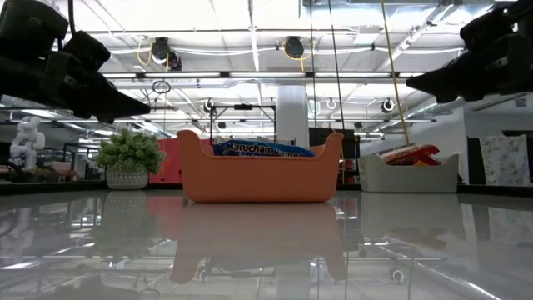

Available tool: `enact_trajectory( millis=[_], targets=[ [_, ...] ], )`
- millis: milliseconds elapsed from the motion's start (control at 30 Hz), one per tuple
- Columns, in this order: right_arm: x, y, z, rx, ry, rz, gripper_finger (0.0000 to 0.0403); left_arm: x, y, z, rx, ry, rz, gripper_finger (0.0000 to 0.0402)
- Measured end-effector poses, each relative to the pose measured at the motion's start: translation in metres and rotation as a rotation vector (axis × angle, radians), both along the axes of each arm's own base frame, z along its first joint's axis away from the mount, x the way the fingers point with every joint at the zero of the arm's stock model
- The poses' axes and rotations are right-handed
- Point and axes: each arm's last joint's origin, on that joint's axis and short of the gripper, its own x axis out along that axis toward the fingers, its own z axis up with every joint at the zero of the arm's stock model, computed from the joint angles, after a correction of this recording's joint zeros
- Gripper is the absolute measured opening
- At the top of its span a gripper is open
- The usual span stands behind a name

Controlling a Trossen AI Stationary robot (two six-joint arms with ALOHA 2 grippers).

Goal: Sort Maruchan noodles
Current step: Return to Home Position

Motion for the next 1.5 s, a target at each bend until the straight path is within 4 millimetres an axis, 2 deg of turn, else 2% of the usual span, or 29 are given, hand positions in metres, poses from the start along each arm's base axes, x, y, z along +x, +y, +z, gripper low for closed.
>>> enact_trajectory(
  millis=[200, 300, 467, 700, 1067, 1500],
  targets=[
    [-0.006, 0.0, 0.004, -0.021, -0.057, 0.001, 0.0, 0.0, 0.0, 0.0, -0.003, 0.004, 0.001, 0.0003],
    [-0.005, 0.0, 0.003, -0.029, -0.042, 0.012, 0.0, 0.0, 0.0, 0.0, -0.005, 0.004, 0.001, 0.0003],
    [-0.005, 0.003, 0.0, -0.013, -0.014, 0.125, 0.0, 0.0, 0.0, -0.001, -0.013, 0.01, 0.002, 0.0003],
    [-0.005, 0.004, -0.001, 0.05, -0.011, 0.133, 0.0, 0.0, 0.0, -0.002, -0.011, 0.022, 0.002, 0.0003],
    [-0.005, 0.005, -0.004, 0.051, 0.03, 0.184, 0.0, 0.0, 0.0, -0.002, 0.011, 0.026, -0.014, 0.0003],
    [-0.005, 0.005, 0.007, 0.029, -0.084, 0.178, 0.0, -0.007, 0.001, 0.008, 0.042, -0.066, -0.08, 0.0003]
  ],
)
